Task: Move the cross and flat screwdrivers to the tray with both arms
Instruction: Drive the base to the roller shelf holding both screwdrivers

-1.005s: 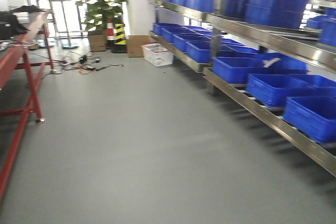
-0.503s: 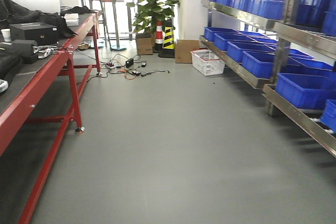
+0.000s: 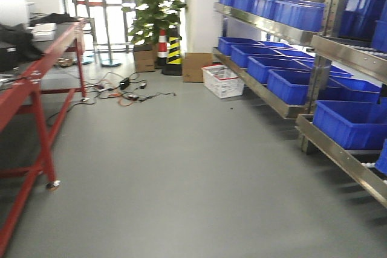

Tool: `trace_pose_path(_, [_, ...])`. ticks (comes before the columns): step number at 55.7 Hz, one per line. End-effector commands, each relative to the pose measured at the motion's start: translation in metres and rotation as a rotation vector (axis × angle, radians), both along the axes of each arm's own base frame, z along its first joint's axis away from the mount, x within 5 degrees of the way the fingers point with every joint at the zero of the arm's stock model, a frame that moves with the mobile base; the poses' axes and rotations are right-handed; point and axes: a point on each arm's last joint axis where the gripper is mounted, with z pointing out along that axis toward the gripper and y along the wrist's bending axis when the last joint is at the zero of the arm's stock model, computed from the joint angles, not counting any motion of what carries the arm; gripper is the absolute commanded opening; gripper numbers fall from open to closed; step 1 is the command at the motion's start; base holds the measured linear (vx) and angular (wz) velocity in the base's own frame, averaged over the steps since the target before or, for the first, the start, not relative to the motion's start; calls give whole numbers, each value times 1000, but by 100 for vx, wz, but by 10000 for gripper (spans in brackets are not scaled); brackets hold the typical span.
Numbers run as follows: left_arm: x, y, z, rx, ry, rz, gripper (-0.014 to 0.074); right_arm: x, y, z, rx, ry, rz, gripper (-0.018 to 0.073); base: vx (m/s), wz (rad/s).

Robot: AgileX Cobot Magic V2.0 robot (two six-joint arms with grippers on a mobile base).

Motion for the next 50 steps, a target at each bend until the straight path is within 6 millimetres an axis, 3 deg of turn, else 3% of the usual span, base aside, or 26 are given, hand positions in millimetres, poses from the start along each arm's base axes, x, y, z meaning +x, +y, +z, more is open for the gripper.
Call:
trace_pose_path(1, [1, 1, 17, -16, -113, 14, -3, -1, -1, 18, 12, -122, -9, -8, 67, -39])
trace_pose_path(50, [1, 1, 17, -16, -113, 14, -3, -1, -1, 19, 13, -123, -9, -8, 62, -45])
